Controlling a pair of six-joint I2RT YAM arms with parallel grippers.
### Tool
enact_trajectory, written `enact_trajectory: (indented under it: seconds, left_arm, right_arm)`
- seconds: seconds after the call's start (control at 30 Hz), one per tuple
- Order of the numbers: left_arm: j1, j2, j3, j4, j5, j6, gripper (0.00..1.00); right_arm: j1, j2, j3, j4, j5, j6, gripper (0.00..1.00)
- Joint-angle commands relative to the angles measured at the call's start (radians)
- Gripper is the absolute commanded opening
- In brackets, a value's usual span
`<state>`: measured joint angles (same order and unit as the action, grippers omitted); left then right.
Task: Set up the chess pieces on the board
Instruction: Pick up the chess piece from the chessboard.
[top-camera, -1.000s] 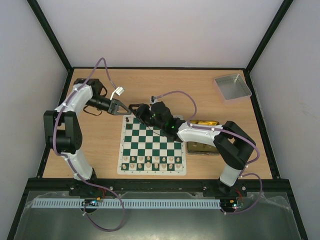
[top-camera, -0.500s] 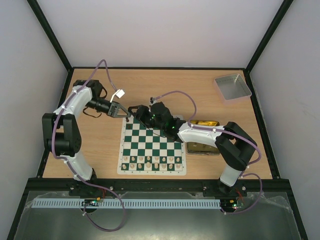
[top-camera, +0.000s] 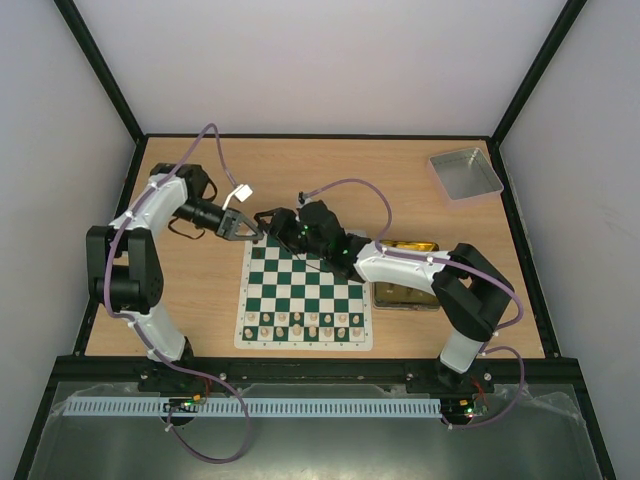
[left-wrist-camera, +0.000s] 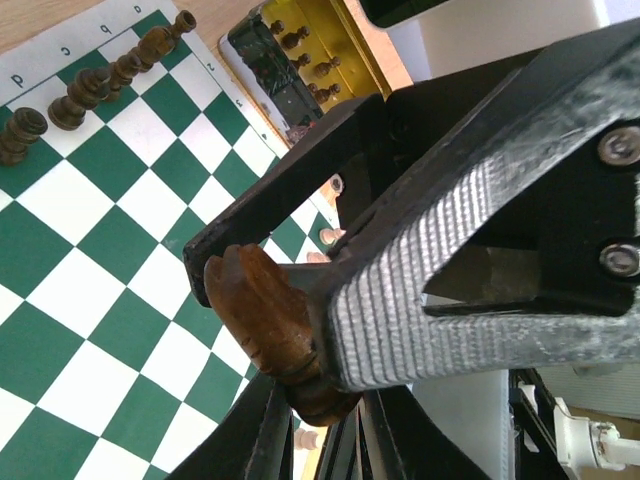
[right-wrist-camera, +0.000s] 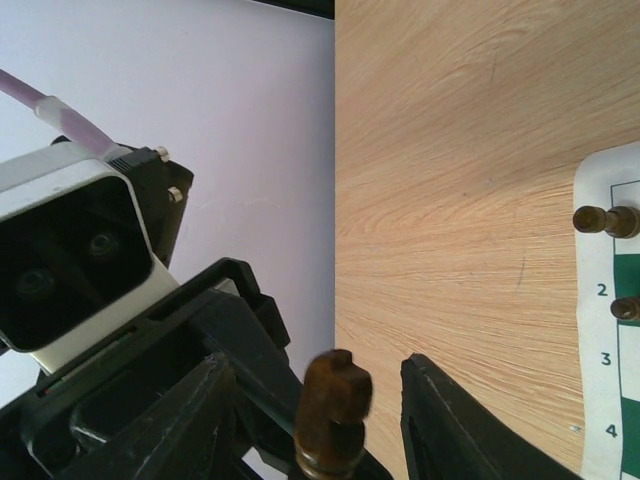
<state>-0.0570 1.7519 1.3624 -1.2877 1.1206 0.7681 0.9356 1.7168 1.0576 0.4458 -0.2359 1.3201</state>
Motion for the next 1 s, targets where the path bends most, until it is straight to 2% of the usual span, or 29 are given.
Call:
enact_trajectory:
  seconds: [0.0,0.27,0.47,0.63,0.97]
  left_arm:
    - [-0.006,-0.034,-0.018,-0.005,0.0,0.038,0.02]
    - [-0.009,-0.057,-0.021,-0.007,-0.031,0.04,0.02]
    - [-0.025,-0.109,-0.025,-0.009,-0.1,0.044,0.02]
    - [-0.079,-0.161,-0.059,-0.009,-0.196,0.079,0.02]
    - [-0.147,-0.212,-0.084,0.013,-0.445,0.123,0.02]
  right_arm:
    - [0.002,0.011,0.041,-0.011,0.003,-0.01,0.45]
    - [-0.008,0.005,0.027,-0.049,-0.005,-0.02,0.45]
    - [-0.063,-0.089,-0.049,-0.102,-0.028,-0.076,0.44]
    - [-0.134,-0.169,-0.083,-0.174,-0.141,-0.189,0.43]
    - [-0.2,-0.214,0.009,-0.494,-0.367,-0.37,0.35]
